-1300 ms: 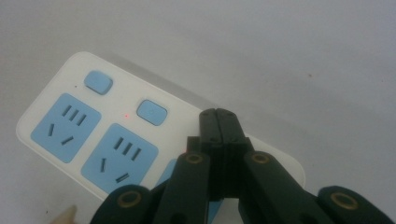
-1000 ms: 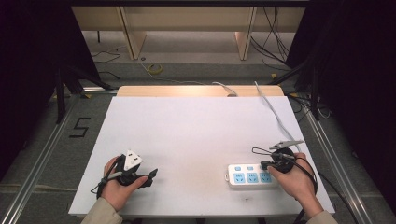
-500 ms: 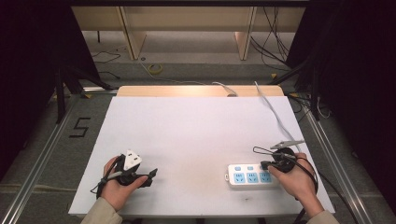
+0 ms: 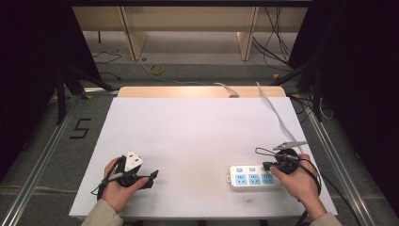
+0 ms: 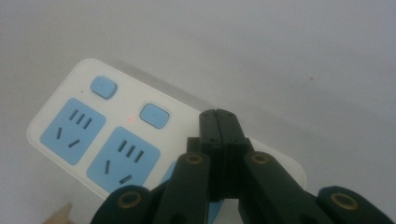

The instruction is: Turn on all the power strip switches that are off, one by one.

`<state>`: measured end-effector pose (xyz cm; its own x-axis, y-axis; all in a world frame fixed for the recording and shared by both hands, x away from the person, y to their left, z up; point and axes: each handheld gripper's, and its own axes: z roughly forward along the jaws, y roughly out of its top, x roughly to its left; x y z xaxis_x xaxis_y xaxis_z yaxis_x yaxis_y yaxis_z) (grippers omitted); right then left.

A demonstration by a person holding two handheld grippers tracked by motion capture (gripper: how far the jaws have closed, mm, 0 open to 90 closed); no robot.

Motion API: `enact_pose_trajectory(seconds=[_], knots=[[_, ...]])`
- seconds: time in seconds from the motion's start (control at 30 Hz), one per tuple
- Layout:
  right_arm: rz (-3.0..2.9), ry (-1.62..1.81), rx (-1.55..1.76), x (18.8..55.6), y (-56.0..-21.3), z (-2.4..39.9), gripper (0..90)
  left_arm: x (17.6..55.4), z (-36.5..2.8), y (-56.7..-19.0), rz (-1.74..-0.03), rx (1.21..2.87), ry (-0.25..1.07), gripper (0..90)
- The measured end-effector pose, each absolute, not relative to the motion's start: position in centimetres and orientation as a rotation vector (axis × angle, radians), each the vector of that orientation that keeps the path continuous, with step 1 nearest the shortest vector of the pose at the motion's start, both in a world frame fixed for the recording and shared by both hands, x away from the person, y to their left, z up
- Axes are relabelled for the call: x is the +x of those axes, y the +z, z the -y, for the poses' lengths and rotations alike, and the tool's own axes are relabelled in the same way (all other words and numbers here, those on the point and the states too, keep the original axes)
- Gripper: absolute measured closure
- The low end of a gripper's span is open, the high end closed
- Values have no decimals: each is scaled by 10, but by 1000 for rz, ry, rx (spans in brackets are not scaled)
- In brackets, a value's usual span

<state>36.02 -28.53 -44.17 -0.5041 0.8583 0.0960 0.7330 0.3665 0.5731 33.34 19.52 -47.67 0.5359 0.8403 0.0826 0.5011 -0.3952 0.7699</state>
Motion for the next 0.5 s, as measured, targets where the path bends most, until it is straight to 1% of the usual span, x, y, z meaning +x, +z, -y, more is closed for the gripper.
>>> enact_pose_trajectory(seconds=[0.5], knots=[[-2416,820,1399,359,-438,282,900,334,-195,-477,-1084,2064,615,160]])
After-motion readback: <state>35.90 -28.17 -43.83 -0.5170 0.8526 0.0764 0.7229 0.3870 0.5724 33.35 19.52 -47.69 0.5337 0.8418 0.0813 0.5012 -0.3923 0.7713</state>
